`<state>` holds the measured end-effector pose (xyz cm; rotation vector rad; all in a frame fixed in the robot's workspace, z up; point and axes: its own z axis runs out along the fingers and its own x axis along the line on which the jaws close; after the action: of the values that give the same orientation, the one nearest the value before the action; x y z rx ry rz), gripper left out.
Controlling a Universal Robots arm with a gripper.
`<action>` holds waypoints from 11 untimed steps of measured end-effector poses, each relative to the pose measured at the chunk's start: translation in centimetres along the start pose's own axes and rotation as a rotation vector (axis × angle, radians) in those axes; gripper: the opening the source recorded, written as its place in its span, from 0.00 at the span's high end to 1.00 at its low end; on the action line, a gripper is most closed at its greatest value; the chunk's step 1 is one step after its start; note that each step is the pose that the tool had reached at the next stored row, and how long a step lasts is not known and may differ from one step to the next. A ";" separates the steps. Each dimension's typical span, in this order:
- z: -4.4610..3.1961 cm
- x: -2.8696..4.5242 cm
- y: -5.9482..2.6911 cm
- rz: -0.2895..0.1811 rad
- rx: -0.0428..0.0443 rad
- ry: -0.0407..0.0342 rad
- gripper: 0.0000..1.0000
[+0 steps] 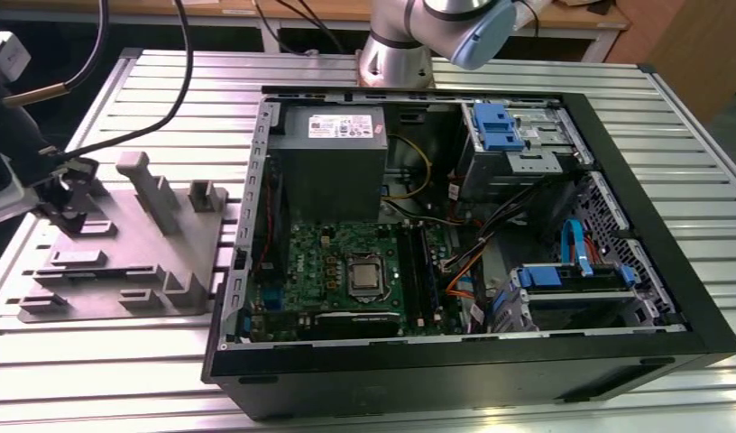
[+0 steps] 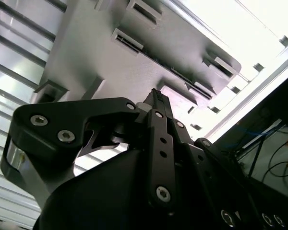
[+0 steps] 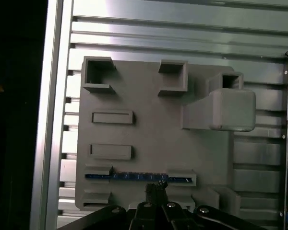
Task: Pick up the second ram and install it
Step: 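Pick up the second ram and move it above second insertion slot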
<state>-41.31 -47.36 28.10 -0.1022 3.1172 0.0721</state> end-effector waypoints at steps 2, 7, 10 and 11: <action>0.15 0.00 -0.01 -0.037 -0.0009 0.0015 0.90; 0.46 0.01 -0.02 -0.128 -0.0031 0.0058 0.90; 0.64 0.01 -0.03 -0.182 -0.0043 0.0082 0.90; 0.69 0.01 -0.03 -0.200 -0.0047 0.0091 0.90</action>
<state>-41.31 -47.36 27.41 -0.4147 3.0959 0.0752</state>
